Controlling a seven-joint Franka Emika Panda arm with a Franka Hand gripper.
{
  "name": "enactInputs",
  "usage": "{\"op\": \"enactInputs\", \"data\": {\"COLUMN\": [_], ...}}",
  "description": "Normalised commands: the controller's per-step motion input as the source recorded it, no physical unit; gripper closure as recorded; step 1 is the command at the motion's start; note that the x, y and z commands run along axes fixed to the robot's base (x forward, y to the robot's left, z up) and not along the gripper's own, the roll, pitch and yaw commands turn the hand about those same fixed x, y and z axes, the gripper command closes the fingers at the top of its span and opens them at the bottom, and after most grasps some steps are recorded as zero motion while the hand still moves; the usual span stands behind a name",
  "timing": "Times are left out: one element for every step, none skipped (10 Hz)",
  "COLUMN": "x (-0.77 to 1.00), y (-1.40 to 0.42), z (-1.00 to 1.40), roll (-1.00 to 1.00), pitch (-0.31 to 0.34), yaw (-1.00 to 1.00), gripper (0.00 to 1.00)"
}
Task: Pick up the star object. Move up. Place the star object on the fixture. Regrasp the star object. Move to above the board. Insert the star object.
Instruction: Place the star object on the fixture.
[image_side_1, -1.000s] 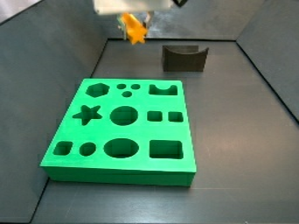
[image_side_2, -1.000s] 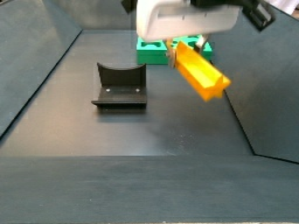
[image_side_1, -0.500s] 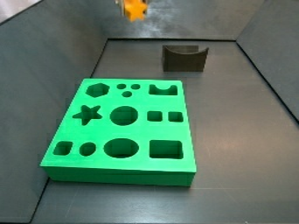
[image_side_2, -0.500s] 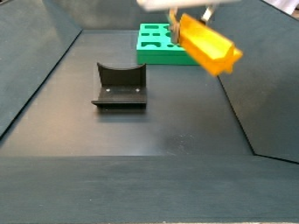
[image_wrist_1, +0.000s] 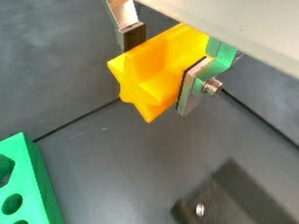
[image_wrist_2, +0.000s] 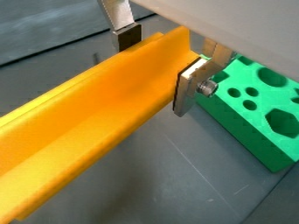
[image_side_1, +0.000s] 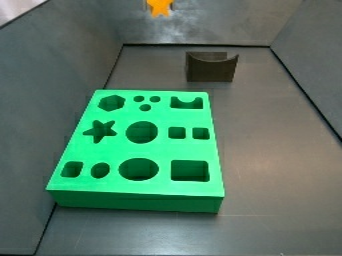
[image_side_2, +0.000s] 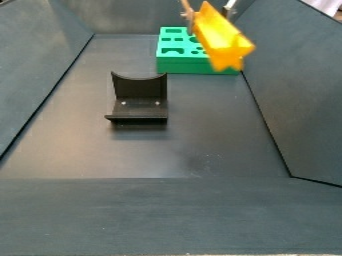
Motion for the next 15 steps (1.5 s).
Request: {"op": "enactInputs", "data": {"x": [1.0,1.0,1.0,1.0,1.0,1.0,0.93,0.82,0.72,0.6,0.51,0.72,0.59,0.47,0.38], "y": [-0.11,-0.09,-0.07,-0.06,-0.04,-0.03,-0.01,0.0,0.0,0.01,0.01,-0.27,-0.21,-0.1,-0.05], "z": [-0.05,-0.04,-0.03,-0.03,-0.01,-0.01,-0.01,0.0,0.0,0.0,0.0,0.23,0.2,0.11,0.05], "roll": [-0.31,-0.28,-0.23,-0.19,-0.17,-0.15,-0.15,-0.14,-0.14,-0.13,-0.12,-1.0,-1.0,-1.0,-1.0], "pitch": [0.116,0.11,0.095,0.085,0.087,0.09,0.1,0.113,0.123,0.133,0.136,0.002,0.01,0.022,0.034], "yaw": [-0.84,-0.6,-0.4,-0.22,-0.13,-0.08,-0.06,-0.05,-0.04,-0.04,-0.03,0.11,0.1,0.09,0.09], "gripper": [1.0,1.0,1.0,1.0,1.0,1.0,1.0,1.0,1.0,1.0,1.0,1.0,1.0,1.0,1.0]}}
